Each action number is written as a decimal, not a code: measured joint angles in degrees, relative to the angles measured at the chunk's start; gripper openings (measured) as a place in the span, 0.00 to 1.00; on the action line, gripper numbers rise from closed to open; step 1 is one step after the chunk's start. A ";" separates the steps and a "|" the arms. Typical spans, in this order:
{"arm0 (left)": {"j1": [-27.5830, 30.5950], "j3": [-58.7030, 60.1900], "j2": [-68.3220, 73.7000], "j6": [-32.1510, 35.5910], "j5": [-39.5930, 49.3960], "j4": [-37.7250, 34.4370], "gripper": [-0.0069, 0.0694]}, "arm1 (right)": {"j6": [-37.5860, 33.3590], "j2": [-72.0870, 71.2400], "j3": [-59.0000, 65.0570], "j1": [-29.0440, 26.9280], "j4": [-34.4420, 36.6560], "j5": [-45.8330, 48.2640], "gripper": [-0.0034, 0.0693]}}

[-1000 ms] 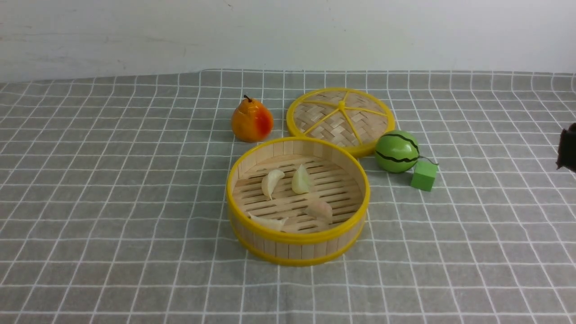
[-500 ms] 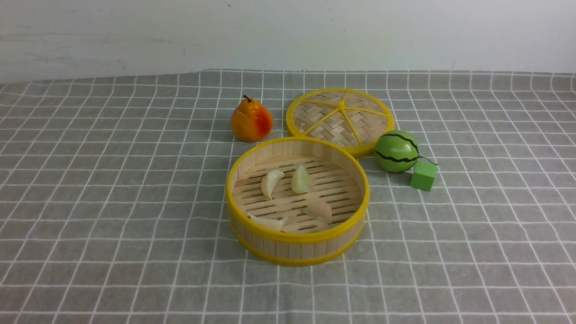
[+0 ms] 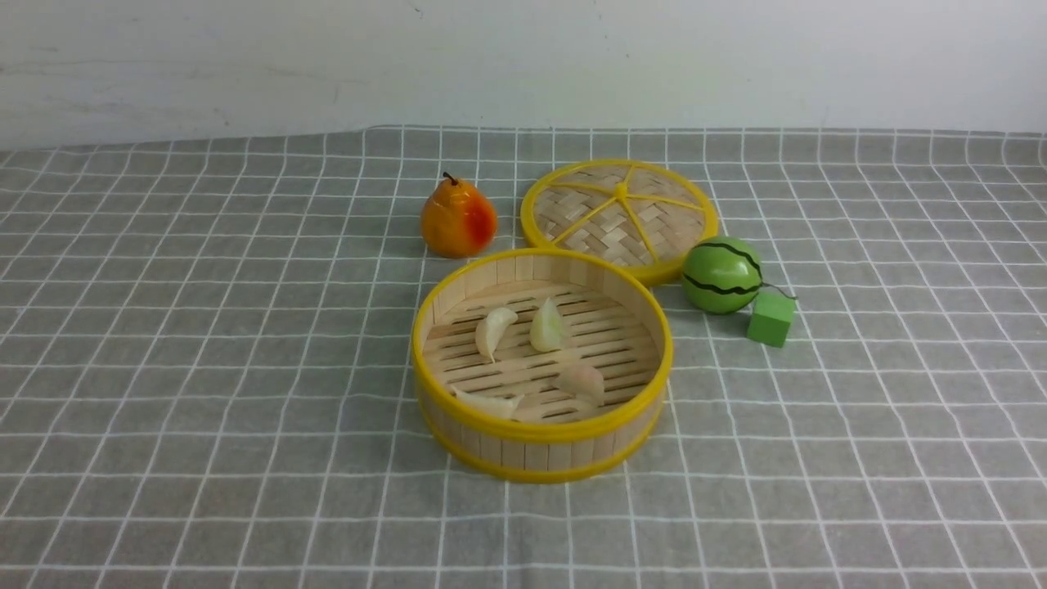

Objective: Put the dumplings into the steamer on the table with the grey tablecloth.

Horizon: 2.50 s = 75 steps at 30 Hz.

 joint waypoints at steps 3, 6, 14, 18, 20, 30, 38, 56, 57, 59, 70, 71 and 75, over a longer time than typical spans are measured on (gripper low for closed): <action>0.00 0.00 0.00 0.00 0.00 0.00 0.25 | 0.00 0.00 -0.08 0.04 -0.15 2.19 0.03; 0.00 0.00 0.00 0.00 0.00 0.00 0.25 | 0.05 0.00 -0.43 0.04 -0.08 3.65 0.04; 0.00 0.00 0.00 0.00 0.05 0.00 0.26 | 0.11 0.00 -0.48 0.04 0.34 4.11 0.04; 0.00 0.00 0.00 0.00 0.05 0.00 0.26 | 0.16 -0.01 -0.48 0.04 0.34 4.11 0.04; 0.00 0.00 0.00 0.00 0.05 0.00 0.26 | 0.16 -0.01 -0.48 0.04 0.34 4.11 0.05; 0.00 0.00 0.00 0.00 0.05 0.00 0.27 | 0.16 -0.01 -0.48 0.04 0.30 4.16 0.06; 0.00 1.57 0.00 0.00 -1.74 0.62 0.28 | 0.21 -0.01 -0.48 0.04 0.30 4.16 0.06; 27.68 28.02 -7.40 -0.12 -36.08 2.45 0.07 | 0.21 -0.01 -0.50 0.04 0.30 4.28 0.10; 28.06 28.13 -7.40 -0.12 -35.87 2.45 0.07 | 0.21 -0.01 -0.50 0.04 0.30 4.28 0.10; 29.42 28.81 -7.40 -0.12 -32.94 2.45 0.07 | 0.21 -0.01 -0.50 0.04 0.30 4.28 0.11; 29.45 28.99 -7.40 1.25 -22.84 2.45 0.07 | 0.27 -0.06 -0.50 0.04 0.30 4.28 0.13; 29.45 28.99 -7.40 1.72 -22.80 2.45 0.07 | 0.27 -0.06 -0.50 0.04 0.30 4.28 0.13; 29.45 28.99 -7.40 2.40 -22.80 2.45 0.07 | 0.27 -0.06 -0.50 0.04 0.30 4.28 0.13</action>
